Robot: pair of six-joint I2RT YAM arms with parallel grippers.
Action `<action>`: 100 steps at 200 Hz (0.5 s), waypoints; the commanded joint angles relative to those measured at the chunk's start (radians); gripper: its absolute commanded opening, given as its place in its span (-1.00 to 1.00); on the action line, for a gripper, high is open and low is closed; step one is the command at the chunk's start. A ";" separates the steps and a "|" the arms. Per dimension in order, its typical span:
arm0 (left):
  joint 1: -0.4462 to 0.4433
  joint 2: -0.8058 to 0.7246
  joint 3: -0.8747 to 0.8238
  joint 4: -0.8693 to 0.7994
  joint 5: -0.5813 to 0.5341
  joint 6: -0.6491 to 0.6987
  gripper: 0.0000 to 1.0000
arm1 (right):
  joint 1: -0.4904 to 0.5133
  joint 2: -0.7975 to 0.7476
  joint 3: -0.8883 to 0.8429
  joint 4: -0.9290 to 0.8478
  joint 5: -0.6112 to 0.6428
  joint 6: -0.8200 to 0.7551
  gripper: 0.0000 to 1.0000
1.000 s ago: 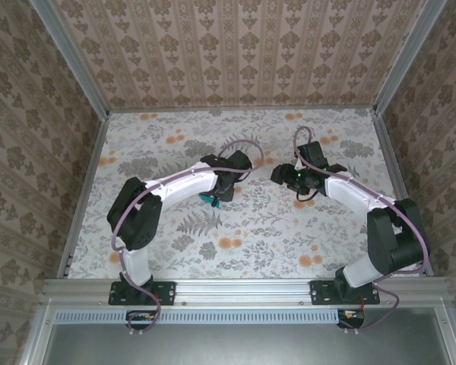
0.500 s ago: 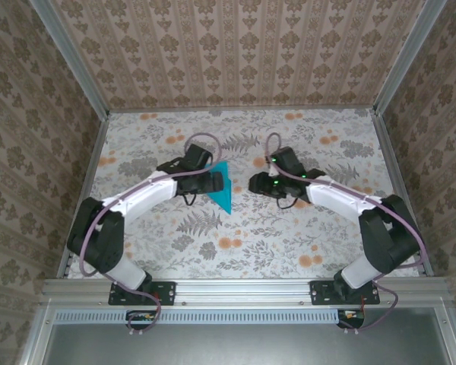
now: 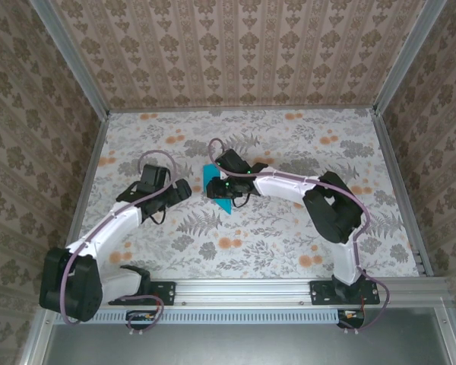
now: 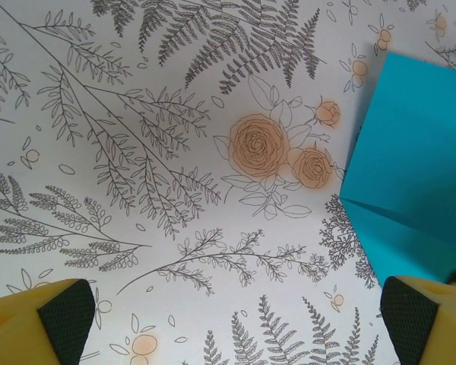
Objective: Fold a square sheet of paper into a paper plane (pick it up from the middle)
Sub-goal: Turn over the paper at the center of the table, then fold the wing for the fifth time at the center of the table.
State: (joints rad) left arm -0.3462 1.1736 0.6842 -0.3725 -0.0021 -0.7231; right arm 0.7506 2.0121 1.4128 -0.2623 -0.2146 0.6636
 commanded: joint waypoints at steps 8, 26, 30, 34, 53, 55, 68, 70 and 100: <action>0.022 -0.014 -0.027 0.028 0.054 -0.024 1.00 | -0.001 0.067 0.065 -0.142 0.084 -0.037 -0.29; 0.026 -0.007 -0.031 0.036 0.073 -0.025 1.00 | -0.003 0.086 0.074 -0.181 0.108 -0.067 -0.29; 0.027 -0.005 -0.031 0.040 0.077 -0.025 1.00 | -0.002 0.090 0.075 -0.190 0.110 -0.076 -0.29; 0.026 -0.003 -0.031 0.043 0.081 -0.025 1.00 | -0.002 0.094 0.076 -0.196 0.110 -0.084 -0.29; 0.027 0.007 -0.029 0.054 0.106 -0.020 1.00 | -0.005 0.097 0.067 -0.223 0.101 -0.154 -0.28; 0.027 0.007 -0.029 0.055 0.109 -0.019 1.00 | -0.006 0.097 0.065 -0.225 0.097 -0.164 -0.28; 0.027 0.013 -0.028 0.062 0.124 -0.016 1.00 | -0.009 0.090 0.045 -0.235 0.075 -0.233 -0.26; 0.027 0.013 -0.029 0.062 0.125 -0.015 1.00 | -0.010 0.089 0.040 -0.237 0.071 -0.244 -0.26; 0.027 0.015 -0.031 0.073 0.155 -0.005 1.00 | -0.033 0.030 -0.072 -0.243 -0.033 -0.433 -0.24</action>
State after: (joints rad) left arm -0.3256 1.1854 0.6666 -0.3264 0.1066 -0.7338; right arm 0.7395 2.0834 1.4334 -0.4088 -0.1692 0.4263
